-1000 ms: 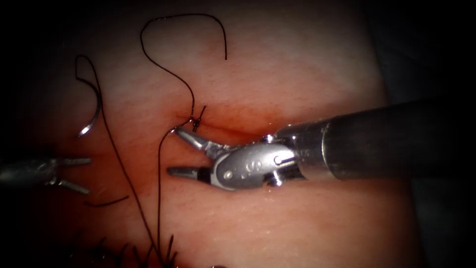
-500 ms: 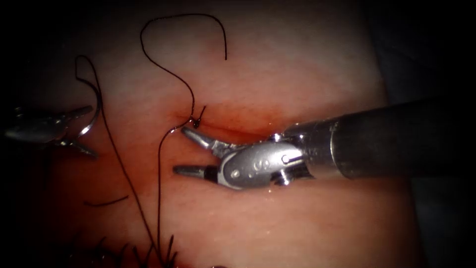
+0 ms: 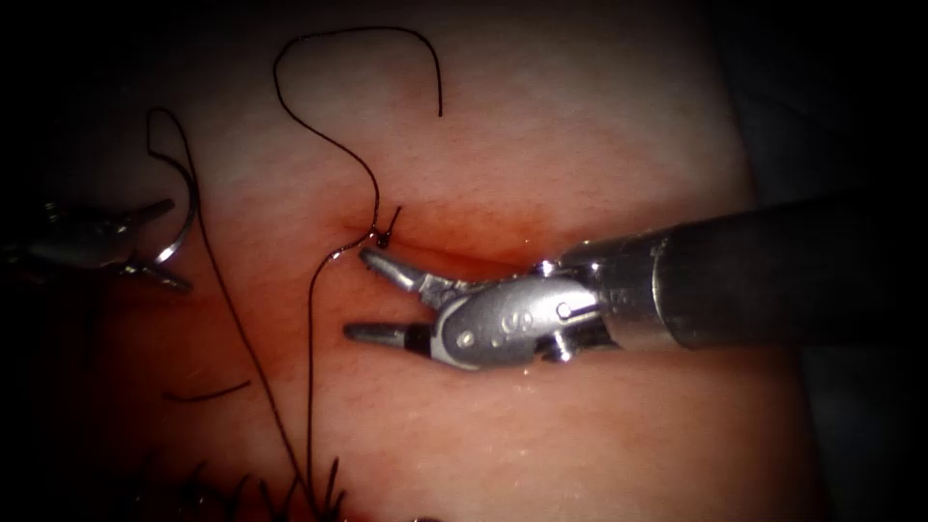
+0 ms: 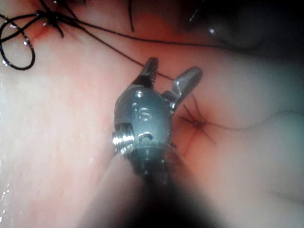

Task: Wound Closure
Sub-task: Pick up the needle with the left gripper.

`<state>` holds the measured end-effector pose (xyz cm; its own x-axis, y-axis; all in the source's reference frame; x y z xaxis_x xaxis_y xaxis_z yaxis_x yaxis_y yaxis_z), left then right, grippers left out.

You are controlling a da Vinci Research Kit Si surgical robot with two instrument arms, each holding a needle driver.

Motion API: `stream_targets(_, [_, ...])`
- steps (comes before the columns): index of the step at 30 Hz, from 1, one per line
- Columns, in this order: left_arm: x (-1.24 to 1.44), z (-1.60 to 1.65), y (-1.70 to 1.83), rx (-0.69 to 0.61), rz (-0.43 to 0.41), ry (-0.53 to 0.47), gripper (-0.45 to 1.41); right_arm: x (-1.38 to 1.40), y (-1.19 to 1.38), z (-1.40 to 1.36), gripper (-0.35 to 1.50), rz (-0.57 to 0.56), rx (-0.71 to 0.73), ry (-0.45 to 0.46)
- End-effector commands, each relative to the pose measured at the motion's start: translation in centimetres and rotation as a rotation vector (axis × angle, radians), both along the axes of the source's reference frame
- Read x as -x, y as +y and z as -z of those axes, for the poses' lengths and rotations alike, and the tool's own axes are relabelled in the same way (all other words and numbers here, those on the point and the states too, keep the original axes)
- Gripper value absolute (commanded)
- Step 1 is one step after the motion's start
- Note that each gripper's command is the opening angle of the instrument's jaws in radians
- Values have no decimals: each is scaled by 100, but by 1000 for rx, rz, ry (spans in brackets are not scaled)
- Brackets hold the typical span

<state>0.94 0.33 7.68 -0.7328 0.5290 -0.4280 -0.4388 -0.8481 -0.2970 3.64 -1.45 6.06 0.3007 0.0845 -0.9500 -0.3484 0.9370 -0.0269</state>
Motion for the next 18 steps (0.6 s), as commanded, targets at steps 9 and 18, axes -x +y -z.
stream_targets(9, [-1,-25,0,-28,-19,7,26,-6,-2,-5,47,0,1,4])
stream_targets(18, [-11,-33,-3,-37,-17,15,-6,-7,-2,-5,46,-1,1,4])
